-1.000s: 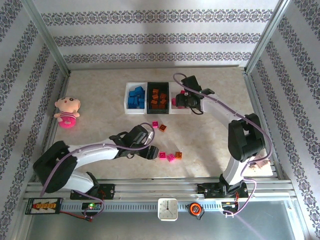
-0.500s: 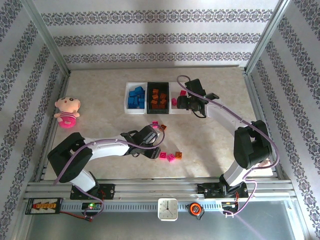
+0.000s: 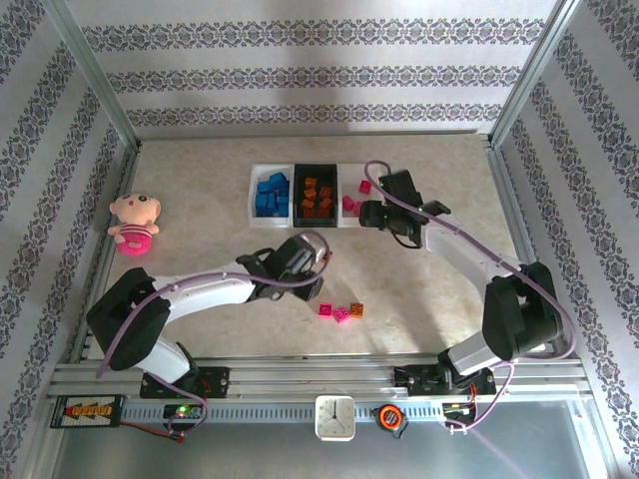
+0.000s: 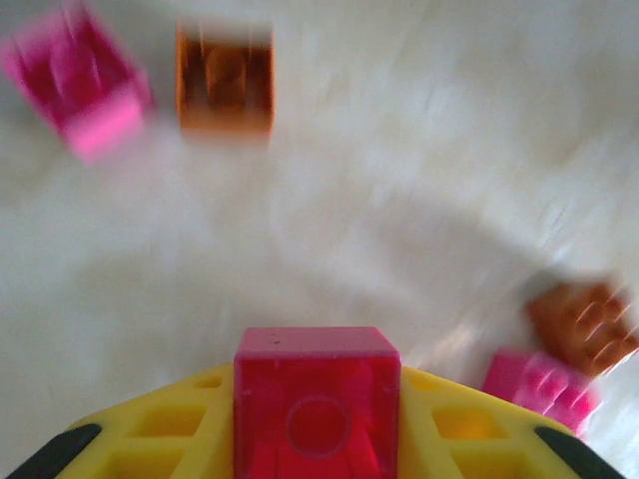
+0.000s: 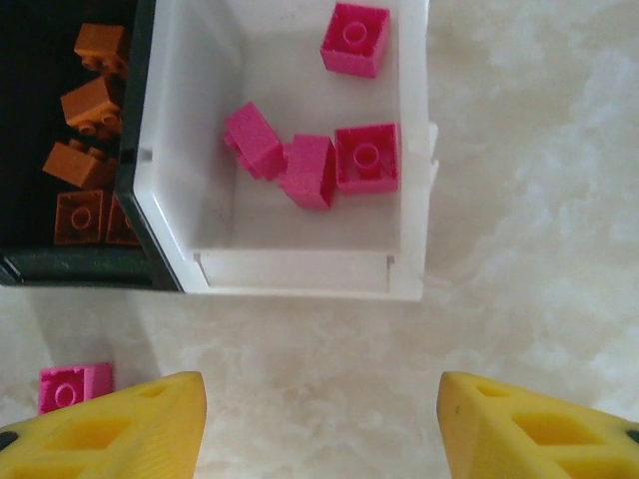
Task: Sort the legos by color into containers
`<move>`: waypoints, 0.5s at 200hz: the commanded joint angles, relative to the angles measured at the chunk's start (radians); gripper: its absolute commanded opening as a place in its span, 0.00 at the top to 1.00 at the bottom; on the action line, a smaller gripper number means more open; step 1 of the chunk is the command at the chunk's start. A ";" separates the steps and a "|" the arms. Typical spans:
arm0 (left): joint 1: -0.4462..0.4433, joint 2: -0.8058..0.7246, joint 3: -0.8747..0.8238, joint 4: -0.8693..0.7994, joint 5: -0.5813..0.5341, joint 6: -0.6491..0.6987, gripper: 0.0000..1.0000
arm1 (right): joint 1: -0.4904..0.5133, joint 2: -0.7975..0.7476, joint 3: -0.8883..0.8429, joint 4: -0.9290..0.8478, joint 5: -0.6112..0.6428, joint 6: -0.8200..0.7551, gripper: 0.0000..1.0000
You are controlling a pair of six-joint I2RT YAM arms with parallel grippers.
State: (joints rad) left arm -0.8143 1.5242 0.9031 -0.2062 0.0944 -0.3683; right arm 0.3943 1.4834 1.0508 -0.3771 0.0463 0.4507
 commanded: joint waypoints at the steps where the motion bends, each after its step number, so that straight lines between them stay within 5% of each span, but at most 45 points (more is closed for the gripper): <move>1: 0.062 0.045 0.159 0.032 0.024 0.049 0.69 | -0.012 -0.069 -0.074 0.021 -0.004 0.037 0.37; 100: 0.197 0.721 1.073 -0.144 0.072 0.059 0.68 | 0.016 -0.334 -0.396 0.023 -0.045 0.084 0.36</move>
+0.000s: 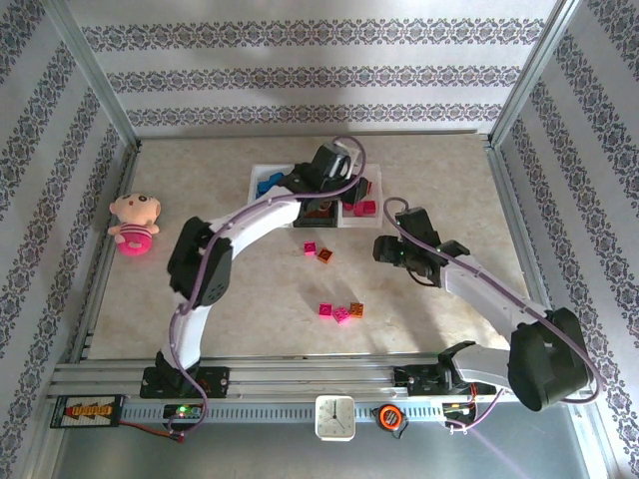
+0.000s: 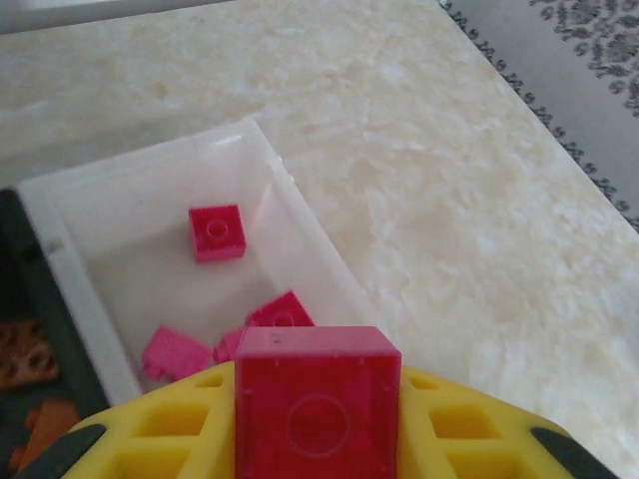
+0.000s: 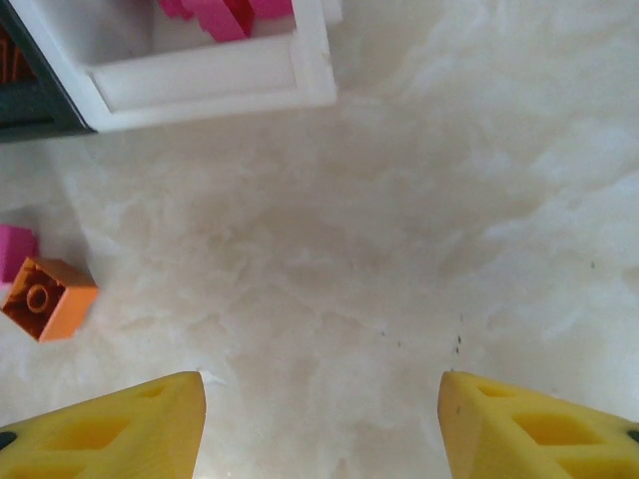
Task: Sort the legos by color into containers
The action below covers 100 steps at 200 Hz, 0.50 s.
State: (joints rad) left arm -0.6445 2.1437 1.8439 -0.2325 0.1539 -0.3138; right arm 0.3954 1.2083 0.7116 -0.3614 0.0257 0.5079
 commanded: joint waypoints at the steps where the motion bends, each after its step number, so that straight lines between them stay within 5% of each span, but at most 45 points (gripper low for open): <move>1: 0.028 0.106 0.136 -0.121 0.014 0.004 0.68 | 0.016 -0.061 -0.059 0.008 -0.024 0.028 0.36; 50: 0.032 0.246 0.366 -0.210 0.038 -0.043 0.45 | 0.055 -0.179 -0.153 0.016 -0.055 0.042 0.35; 100: 0.041 0.116 0.307 -0.165 0.058 -0.068 0.28 | 0.129 -0.159 -0.157 0.050 -0.152 0.025 0.34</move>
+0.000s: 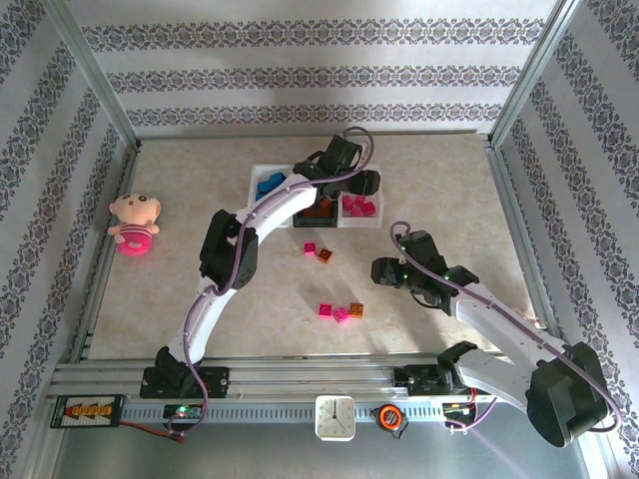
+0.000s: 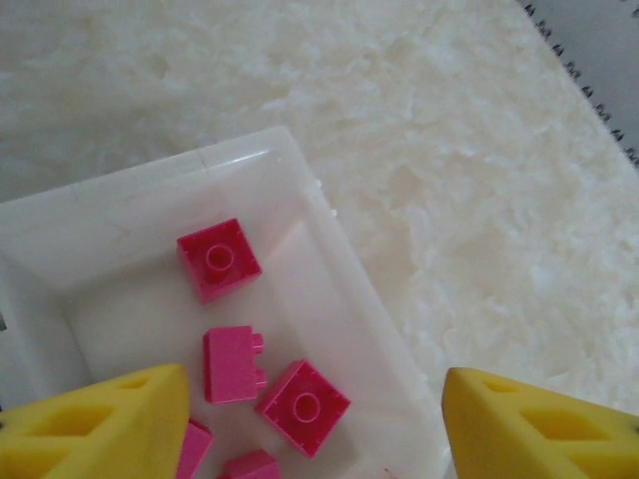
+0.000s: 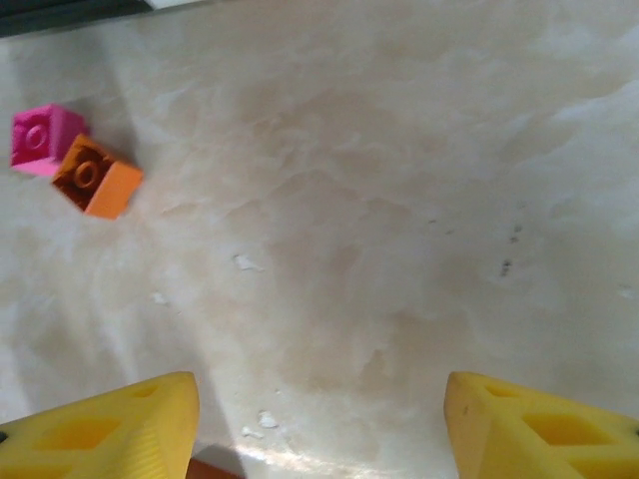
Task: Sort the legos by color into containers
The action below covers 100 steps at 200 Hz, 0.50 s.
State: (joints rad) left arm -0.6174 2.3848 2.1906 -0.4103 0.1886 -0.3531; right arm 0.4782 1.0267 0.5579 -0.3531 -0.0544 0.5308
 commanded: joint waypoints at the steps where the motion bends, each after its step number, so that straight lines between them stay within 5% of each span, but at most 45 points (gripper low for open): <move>1: 0.014 -0.133 -0.048 0.016 0.022 -0.029 0.28 | 0.050 0.026 -0.002 0.044 -0.073 0.001 0.34; 50: 0.060 -0.625 -0.699 0.323 -0.035 -0.092 0.13 | 0.168 0.244 0.106 0.114 -0.082 -0.059 0.34; 100: 0.092 -1.148 -1.276 0.304 -0.196 -0.119 0.01 | 0.195 0.536 0.323 0.107 -0.072 -0.183 0.33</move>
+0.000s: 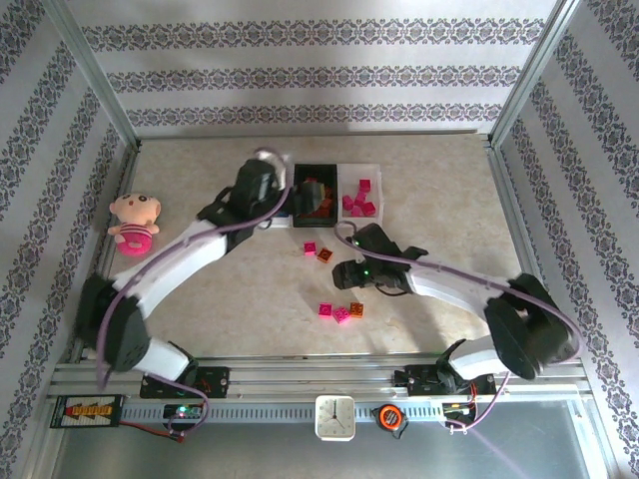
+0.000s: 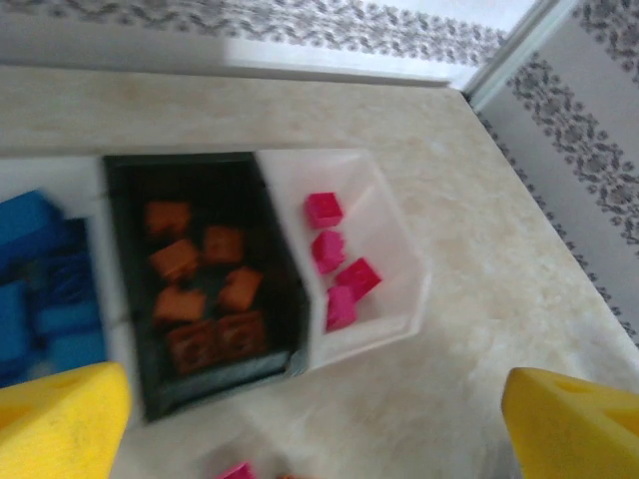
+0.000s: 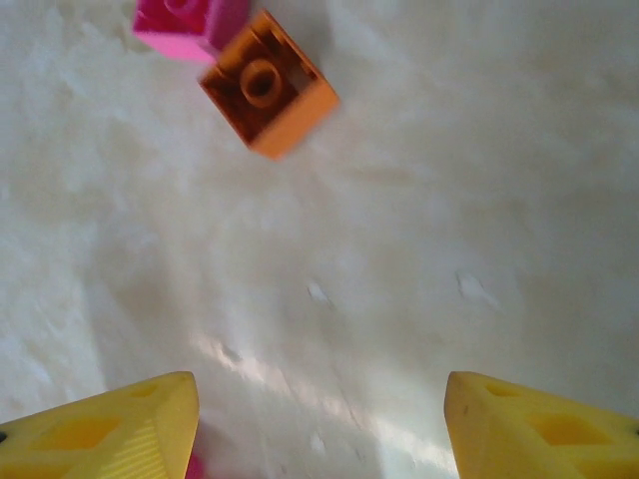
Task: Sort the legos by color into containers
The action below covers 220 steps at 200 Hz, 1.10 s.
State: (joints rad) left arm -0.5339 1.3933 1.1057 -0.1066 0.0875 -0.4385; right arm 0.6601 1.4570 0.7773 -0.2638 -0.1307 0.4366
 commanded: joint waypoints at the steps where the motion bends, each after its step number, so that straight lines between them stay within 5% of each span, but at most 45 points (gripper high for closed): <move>1: 0.009 -0.167 -0.200 -0.002 -0.095 -0.035 0.01 | 0.013 0.111 0.108 0.016 0.005 -0.092 0.34; 45: 0.009 -0.513 -0.477 -0.108 -0.105 -0.100 0.00 | 0.016 0.323 0.293 -0.052 0.066 -0.178 0.34; 82: 0.008 -0.656 -0.600 -0.135 -0.088 -0.163 0.00 | 0.025 0.426 0.389 -0.110 0.105 -0.229 0.35; 115: 0.008 -0.675 -0.637 -0.140 -0.086 -0.184 0.00 | 0.041 0.468 0.434 -0.141 0.118 -0.263 0.41; 153: 0.009 -0.644 -0.642 -0.138 -0.083 -0.185 0.00 | 0.040 0.468 0.438 -0.144 0.075 -0.277 0.60; 181: 0.009 -0.636 -0.647 -0.125 -0.078 -0.183 0.00 | 0.039 0.393 0.412 -0.140 0.024 -0.269 0.72; 220: 0.009 -0.630 -0.670 -0.100 -0.063 -0.185 0.00 | 0.021 0.230 0.407 -0.140 -0.042 -0.235 0.74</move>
State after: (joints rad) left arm -0.5297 0.7597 0.4568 -0.2245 0.0101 -0.6109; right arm 0.6910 1.8057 1.1713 -0.3985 -0.1143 0.1806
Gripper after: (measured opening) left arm 0.997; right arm 0.289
